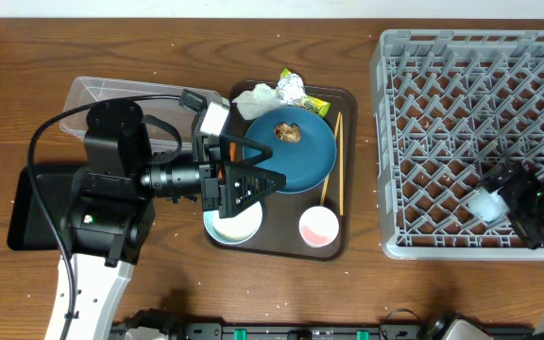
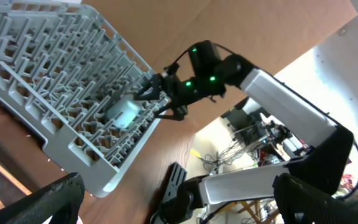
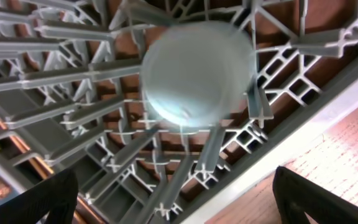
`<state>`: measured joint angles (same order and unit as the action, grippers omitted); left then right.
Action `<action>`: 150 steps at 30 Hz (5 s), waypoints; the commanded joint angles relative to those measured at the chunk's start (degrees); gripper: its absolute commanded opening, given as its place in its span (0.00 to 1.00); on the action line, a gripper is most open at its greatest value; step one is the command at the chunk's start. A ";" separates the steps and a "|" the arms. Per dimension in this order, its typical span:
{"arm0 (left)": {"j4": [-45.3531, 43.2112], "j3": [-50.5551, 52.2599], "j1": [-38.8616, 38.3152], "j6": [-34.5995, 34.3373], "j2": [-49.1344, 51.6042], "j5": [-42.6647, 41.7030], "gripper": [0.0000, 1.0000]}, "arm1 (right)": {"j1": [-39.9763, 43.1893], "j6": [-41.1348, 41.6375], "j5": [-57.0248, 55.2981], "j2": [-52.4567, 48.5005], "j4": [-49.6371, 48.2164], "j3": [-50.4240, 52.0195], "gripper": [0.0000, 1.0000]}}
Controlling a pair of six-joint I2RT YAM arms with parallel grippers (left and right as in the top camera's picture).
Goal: Sort waste into correct bins and load items into the dishwasher rack
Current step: 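Place the light-blue cup upside down in the dish rack with right gripper, then grasp the pink cup with the left gripper, then hand the pink cup from left gripper to right gripper, then place the pink cup upside down in the dish rack with right gripper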
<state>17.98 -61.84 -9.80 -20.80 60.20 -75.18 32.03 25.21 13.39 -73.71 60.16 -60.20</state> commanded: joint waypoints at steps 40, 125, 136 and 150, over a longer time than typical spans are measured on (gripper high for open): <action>15.76 1.60 -36.09 3.52 35.56 67.71 0.59 | -7.37 -16.57 22.38 8.83 7.58 -12.04 0.95; 2.16 -6.86 -17.38 3.72 9.40 6.80 0.67 | -49.70 -37.31 38.82 13.42 -9.14 -12.04 0.59; -1.81 -6.86 -15.65 0.72 9.38 14.45 0.98 | -43.28 -12.26 -4.24 17.73 -2.43 -12.07 0.48; 2.51 -6.86 -15.02 0.33 9.38 14.60 0.98 | -7.80 0.50 -11.30 12.22 4.31 -12.07 0.51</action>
<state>19.73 -68.38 -24.91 -19.97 70.26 -59.83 16.64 22.70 1.89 -58.89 64.71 -72.25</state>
